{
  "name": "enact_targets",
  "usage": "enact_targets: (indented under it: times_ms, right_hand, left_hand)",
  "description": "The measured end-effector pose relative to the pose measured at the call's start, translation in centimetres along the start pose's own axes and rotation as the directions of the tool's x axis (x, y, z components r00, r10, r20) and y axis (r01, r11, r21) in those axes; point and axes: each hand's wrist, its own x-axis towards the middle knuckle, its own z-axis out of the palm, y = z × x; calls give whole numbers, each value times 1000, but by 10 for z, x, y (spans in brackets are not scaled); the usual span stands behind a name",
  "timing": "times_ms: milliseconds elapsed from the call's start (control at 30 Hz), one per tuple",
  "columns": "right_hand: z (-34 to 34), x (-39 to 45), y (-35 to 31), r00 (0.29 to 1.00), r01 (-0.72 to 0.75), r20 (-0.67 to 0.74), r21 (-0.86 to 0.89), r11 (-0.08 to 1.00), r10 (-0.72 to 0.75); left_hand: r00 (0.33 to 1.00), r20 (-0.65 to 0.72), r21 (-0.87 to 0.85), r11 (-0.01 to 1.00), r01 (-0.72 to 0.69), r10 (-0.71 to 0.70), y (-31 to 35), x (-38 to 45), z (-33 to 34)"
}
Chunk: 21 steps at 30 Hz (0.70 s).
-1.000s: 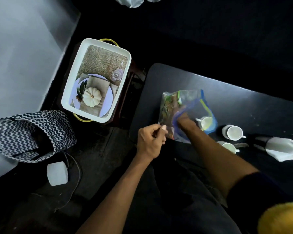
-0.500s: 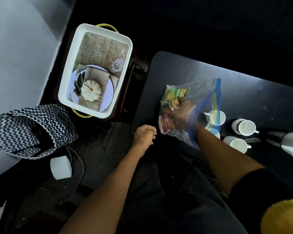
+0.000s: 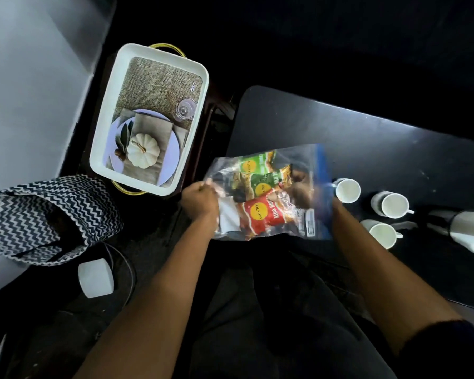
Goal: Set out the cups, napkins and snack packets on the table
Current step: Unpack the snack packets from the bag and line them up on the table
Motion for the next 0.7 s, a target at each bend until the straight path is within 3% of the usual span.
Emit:
enact_targets:
  times_ms: [67, 133, 233, 333, 433, 600, 700]
  right_hand:
    - [-1, 4, -12, 997, 72, 33, 23, 997, -73]
    - [-9, 10, -13, 994, 110, -9, 55, 992, -109]
    - [-12, 18, -9, 991, 106, -96, 105, 989, -96]
    - [-6, 31, -3, 970, 128, -218, 86, 988, -107]
    - [-1, 40, 0, 949, 115, -306, 100, 988, -79]
    - [4, 23, -6, 818, 90, -539, -225, 970, -201]
    - [4, 13, -9, 768, 155, -542, -359, 920, -341]
  left_hand:
    - [994, -97, -53, 997, -53, 47, 6, 14, -12]
    - [988, -77, -67, 988, -137, 132, 10, 19, -24]
    - [948, 57, 84, 945, -317, 313, 12, 16, -37]
    - [882, 249, 69, 902, -427, 399, 20, -9, -38]
    - [796, 354, 63, 837, -543, 490, 27, -39, -33]
    - [625, 408, 0, 685, -729, 665, 35, -81, -26]
    - [504, 416, -33, 566, -824, 757, 43, -106, -26]
